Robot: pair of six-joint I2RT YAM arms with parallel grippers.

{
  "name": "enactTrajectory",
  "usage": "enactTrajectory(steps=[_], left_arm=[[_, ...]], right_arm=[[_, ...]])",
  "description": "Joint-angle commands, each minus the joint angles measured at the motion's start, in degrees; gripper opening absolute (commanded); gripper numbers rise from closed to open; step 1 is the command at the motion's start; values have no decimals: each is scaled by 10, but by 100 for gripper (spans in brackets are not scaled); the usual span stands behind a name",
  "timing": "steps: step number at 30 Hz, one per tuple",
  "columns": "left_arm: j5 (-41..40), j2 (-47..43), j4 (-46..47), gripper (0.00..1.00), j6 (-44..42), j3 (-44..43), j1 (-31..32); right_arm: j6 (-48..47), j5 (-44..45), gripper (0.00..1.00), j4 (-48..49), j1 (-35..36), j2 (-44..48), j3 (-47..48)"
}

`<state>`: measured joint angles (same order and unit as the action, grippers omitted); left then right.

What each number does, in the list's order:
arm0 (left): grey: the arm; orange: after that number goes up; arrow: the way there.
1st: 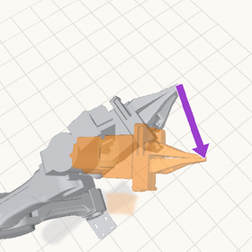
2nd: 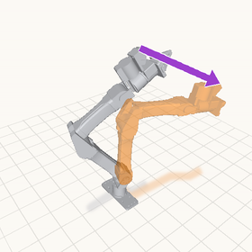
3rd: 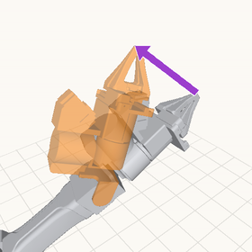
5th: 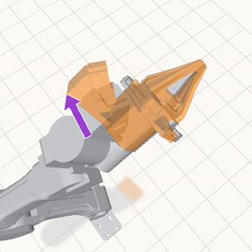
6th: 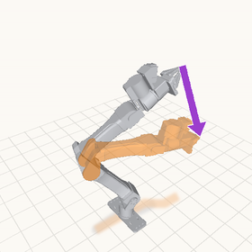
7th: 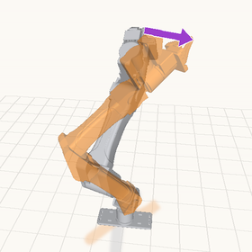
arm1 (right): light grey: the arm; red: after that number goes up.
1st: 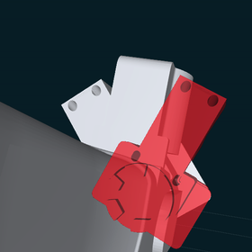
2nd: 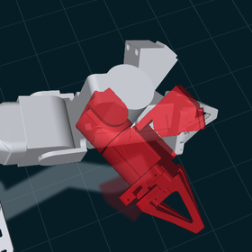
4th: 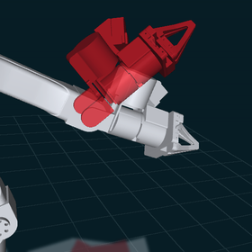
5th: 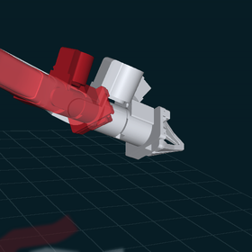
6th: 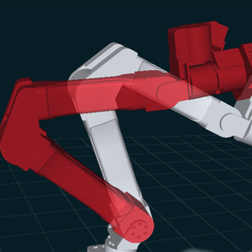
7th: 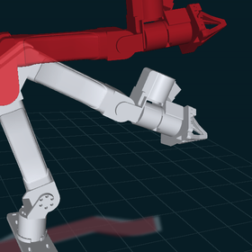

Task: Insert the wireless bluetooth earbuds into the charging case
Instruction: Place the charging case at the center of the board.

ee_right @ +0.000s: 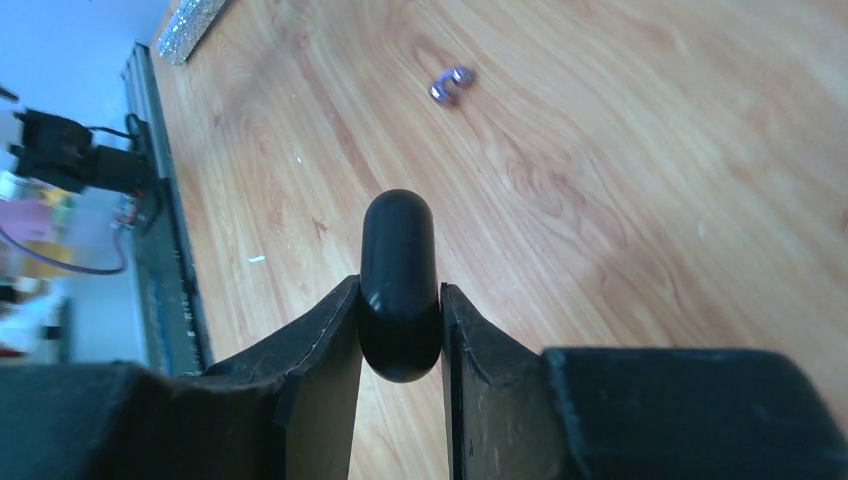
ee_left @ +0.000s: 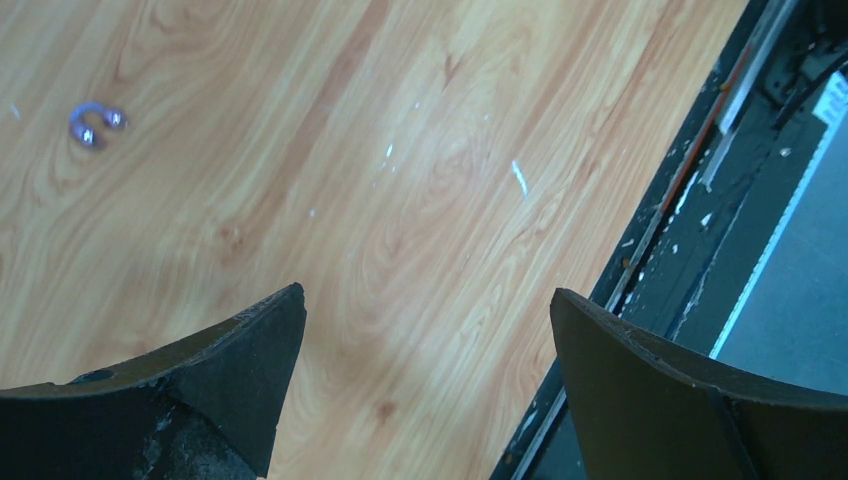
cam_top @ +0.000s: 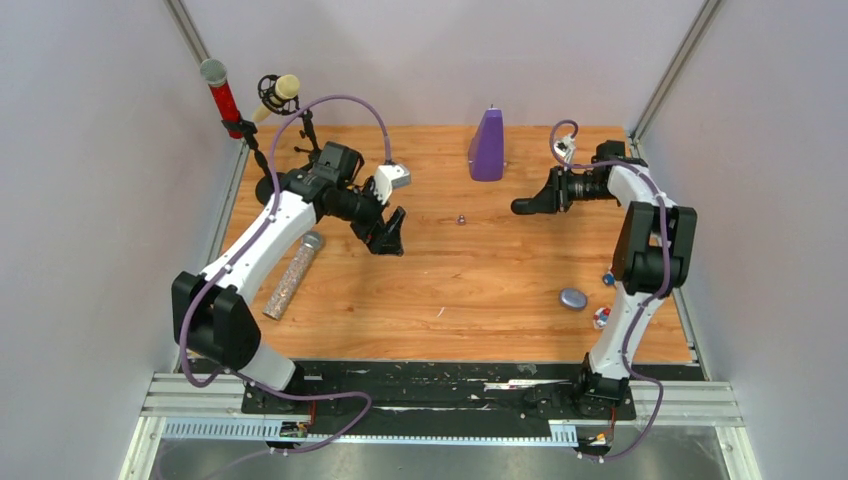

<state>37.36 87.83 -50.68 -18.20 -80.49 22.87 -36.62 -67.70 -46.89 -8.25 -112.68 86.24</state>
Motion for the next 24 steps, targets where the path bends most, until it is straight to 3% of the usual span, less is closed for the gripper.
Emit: enactTrajectory(steps=[1,14,21,24], left_arm=[[-44,-72,16,100,10,30,0],[-55,-112,44,100,19,71,0],[-46,-114,45,100,18,74,0],[-46,-117,45,100,18,76,0]], right_arm=[[95,28,21,-133,0,-82,84],[247,205,25,-71,1,-130,130],[274,287,26,-76,4,-157,159],[279,307,32,-77,7,-160,163]])
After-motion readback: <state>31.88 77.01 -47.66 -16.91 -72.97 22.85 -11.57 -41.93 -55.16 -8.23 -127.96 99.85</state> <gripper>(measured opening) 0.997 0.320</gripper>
